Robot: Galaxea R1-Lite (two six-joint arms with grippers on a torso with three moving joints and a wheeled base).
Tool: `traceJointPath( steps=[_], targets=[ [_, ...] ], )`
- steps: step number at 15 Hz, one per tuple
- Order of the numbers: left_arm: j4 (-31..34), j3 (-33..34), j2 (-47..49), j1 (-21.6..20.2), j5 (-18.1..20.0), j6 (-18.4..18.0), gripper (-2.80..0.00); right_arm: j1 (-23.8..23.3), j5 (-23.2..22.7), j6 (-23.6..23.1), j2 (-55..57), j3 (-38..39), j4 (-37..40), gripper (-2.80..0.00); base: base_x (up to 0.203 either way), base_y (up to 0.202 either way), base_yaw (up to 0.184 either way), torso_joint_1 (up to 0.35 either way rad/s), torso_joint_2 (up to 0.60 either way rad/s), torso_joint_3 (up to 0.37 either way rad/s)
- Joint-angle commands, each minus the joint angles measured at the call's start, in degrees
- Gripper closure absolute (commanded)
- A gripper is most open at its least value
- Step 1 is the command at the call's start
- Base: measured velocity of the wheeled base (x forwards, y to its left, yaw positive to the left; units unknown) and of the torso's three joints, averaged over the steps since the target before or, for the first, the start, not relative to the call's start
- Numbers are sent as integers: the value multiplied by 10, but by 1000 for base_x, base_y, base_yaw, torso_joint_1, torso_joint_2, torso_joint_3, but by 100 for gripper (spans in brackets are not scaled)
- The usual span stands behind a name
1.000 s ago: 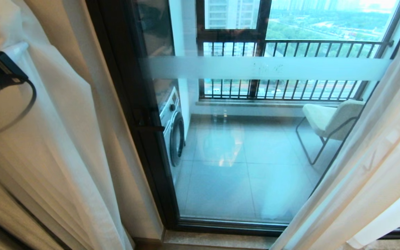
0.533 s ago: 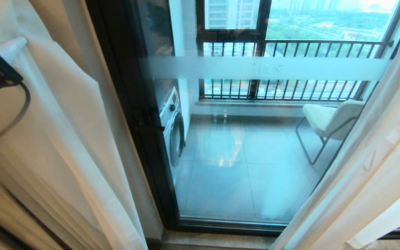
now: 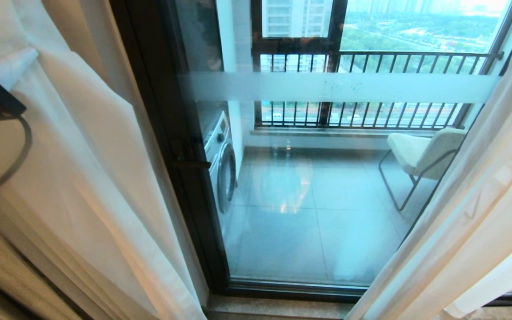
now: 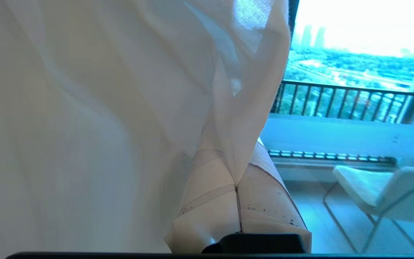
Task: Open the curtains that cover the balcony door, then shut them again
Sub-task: Close the inner curtains on both sides
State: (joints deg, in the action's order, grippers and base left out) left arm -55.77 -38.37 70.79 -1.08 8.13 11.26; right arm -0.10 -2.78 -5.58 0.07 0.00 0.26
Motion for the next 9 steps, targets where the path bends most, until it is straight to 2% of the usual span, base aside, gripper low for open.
traceJointPath(
  steps=[1, 9],
  targets=[
    [4, 5, -14, 9, 1, 1, 0, 0, 0, 0, -1, 0, 0, 0, 0, 0, 0, 0, 0, 0],
    [3, 2, 8, 10, 2, -3, 0, 0, 0, 0, -1, 0, 0, 0, 0, 0, 0, 0, 0, 0]
  ],
)
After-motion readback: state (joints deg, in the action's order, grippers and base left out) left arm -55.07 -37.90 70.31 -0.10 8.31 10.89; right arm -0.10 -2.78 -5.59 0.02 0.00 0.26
